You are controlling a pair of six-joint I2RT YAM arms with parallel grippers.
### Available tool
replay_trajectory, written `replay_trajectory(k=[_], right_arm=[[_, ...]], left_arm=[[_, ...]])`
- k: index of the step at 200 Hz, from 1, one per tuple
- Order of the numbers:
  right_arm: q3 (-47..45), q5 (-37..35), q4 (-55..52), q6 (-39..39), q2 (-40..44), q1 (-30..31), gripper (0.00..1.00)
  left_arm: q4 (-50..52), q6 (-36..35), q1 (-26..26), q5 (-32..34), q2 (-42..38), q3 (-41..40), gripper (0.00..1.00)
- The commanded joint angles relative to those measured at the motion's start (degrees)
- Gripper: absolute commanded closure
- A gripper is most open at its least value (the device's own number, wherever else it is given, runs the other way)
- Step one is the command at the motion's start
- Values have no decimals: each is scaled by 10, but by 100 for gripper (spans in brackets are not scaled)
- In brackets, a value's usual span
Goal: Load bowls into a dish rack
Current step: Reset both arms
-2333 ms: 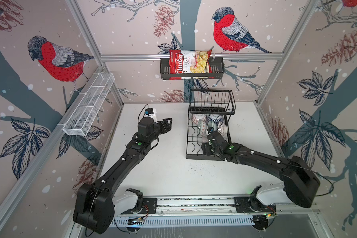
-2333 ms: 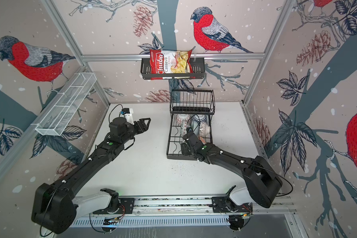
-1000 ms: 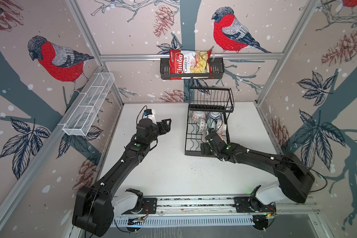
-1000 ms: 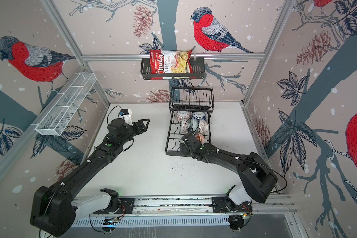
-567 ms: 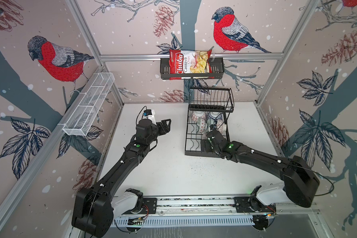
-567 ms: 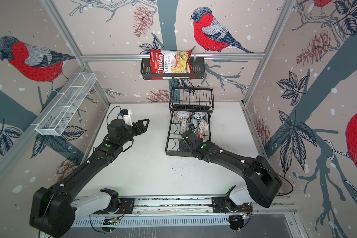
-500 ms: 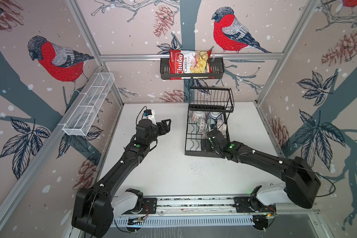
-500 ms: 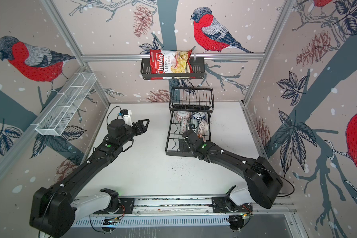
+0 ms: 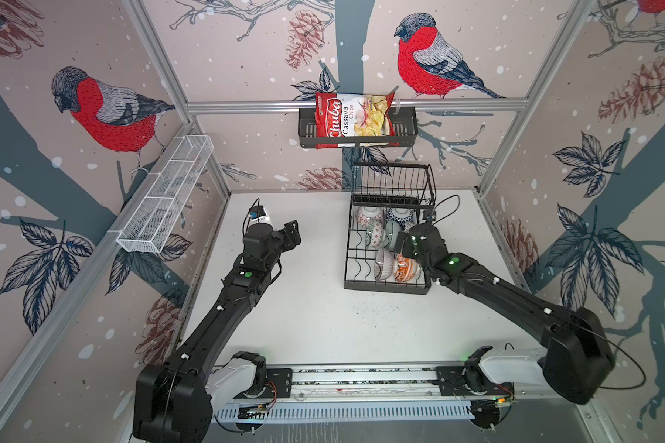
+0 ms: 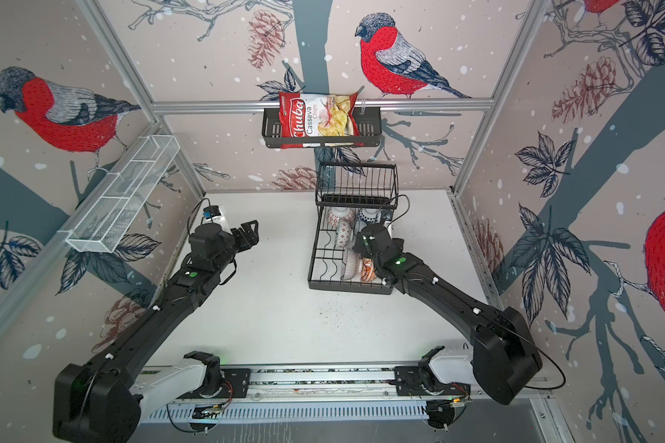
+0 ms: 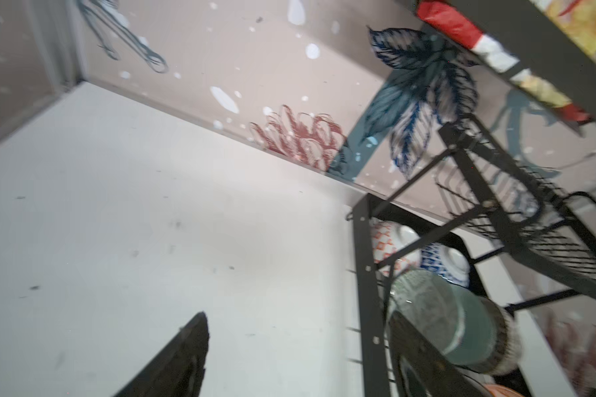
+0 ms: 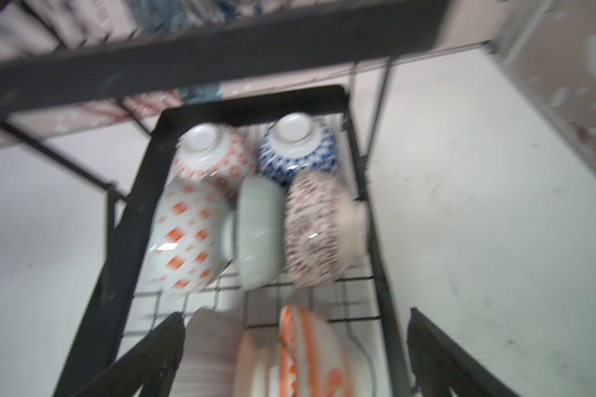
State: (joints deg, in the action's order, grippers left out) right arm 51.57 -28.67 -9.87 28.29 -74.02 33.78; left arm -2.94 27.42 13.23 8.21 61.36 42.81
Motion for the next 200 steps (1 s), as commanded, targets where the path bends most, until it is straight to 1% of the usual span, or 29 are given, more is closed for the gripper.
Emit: replay_trajectory(k=[1, 16, 30, 39, 49, 67, 75, 85, 98, 106, 123, 141, 152, 156, 163, 169, 178, 183, 193, 200], right_arm=[[-17, -57, 26, 2, 19, -40, 0], [-36, -69, 52, -1, 20, -79, 0], [-52, -82, 73, -1, 34, -118, 0], [-65, -92, 92, -6, 33, -140, 1], [-77, -99, 107, -9, 31, -164, 0], [-111, -123, 162, -29, 25, -198, 0], [-132, -131, 200, -43, 25, -211, 0], [-155, -122, 250, -59, 0, -230, 0], [-185, -121, 314, -78, -24, -245, 0], [-202, -120, 354, -87, -40, -252, 0], [-232, -91, 438, -108, -75, -266, 0], [-253, -86, 521, -144, -115, -269, 0], [-244, -76, 519, -161, -122, -271, 1], [-248, -74, 535, -172, -124, -271, 0], [-260, -69, 573, -191, -125, -273, 0], [-274, -57, 613, -201, -126, -275, 0], [-290, -12, 637, -200, -127, -288, 0], [-300, -6, 661, -203, -128, -291, 0], [-308, 12, 657, -200, -117, -296, 0], [-320, 30, 675, -201, -113, -301, 0]], left_arm=[[10, -44, -2, 174, -10, -27, 15], [-12, -61, -4, 238, -13, -52, 11], [-50, -74, -5, 298, -13, -82, 4], [-79, -81, -5, 332, -11, -103, 4], [-121, -96, -6, 356, -9, -128, 3], [-201, -128, -12, 374, 2, -170, 3], [-227, -132, -24, 366, 11, -183, 3], [-249, -125, -41, 348, 27, -196, 3], [-281, -116, -56, 353, 48, -211, 3], [-322, -133, -59, 359, 62, -228, 4], [-420, -178, -63, 347, 92, -260, 4], [-472, -192, -68, 327, 119, -273, 3], [-507, -196, -71, 312, 138, -282, 4], [-524, -202, -73, 306, 145, -284, 4], [-516, -202, -73, 299, 152, -276, 4], [-521, -205, -75, 289, 158, -272, 4], [-559, -219, -76, 277, 171, -276, 4], [-575, -224, -77, 267, 177, -278, 3], [-600, -235, -78, 252, 189, -278, 3], [-609, -233, -80, 241, 196, -276, 4]])
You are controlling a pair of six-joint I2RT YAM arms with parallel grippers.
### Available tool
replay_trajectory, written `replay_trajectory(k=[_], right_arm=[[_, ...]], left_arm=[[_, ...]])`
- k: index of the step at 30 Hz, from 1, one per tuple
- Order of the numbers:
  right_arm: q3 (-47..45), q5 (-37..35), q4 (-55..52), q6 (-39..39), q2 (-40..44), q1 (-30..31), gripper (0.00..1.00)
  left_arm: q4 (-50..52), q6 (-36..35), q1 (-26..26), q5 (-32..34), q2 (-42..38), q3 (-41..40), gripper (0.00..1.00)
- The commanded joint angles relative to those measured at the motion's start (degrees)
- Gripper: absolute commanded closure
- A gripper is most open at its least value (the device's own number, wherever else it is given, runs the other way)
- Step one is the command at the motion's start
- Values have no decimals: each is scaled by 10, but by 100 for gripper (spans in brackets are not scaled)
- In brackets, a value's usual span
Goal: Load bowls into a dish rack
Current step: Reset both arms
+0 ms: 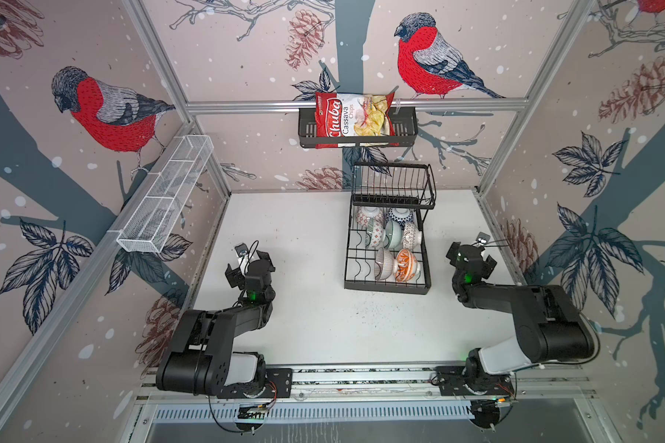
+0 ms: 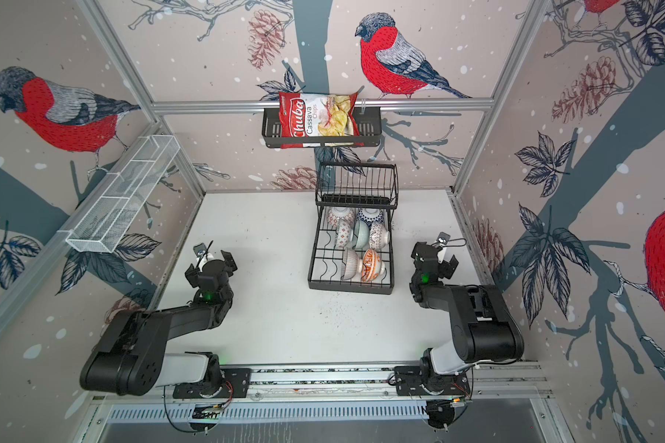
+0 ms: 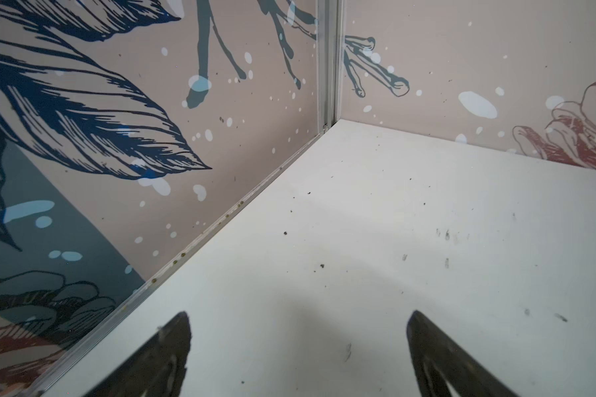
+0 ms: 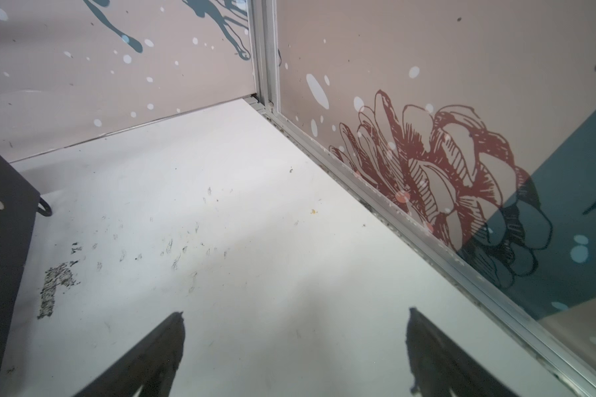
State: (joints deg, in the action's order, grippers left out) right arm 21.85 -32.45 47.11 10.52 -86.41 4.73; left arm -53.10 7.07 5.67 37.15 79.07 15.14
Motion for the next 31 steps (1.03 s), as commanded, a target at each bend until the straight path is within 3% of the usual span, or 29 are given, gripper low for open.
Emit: replay_trajectory(k=[1, 4, 7, 10, 11, 12, 15, 31], right_arm=[[-25, 70, 109, -23, 11, -11, 0], [-79, 123, 197, -28, 24, -22, 0], [-128, 126, 334, -40, -16, -23, 0], [-88, 134, 223, -34, 6, -23, 0], [-99, 133, 258, -40, -3, -23, 0], [-104, 132, 274, -42, -7, -22, 0], [-93, 136, 229, -34, 7, -24, 0], [-93, 130, 234, -38, 4, -21, 0]], left_arm=[[-108, -28, -4, -51, 20, 1, 4], [-175, -33, -9, -86, 65, -9, 3], [-173, -41, -8, -115, 70, -7, 4], [-227, -50, -9, -137, 99, -24, 2], [-268, -61, -8, -139, 114, -31, 3], [-243, -54, -7, -139, 105, -27, 3], [-248, -53, -8, -136, 107, -28, 3], [-247, -52, -8, -134, 107, -28, 2]])
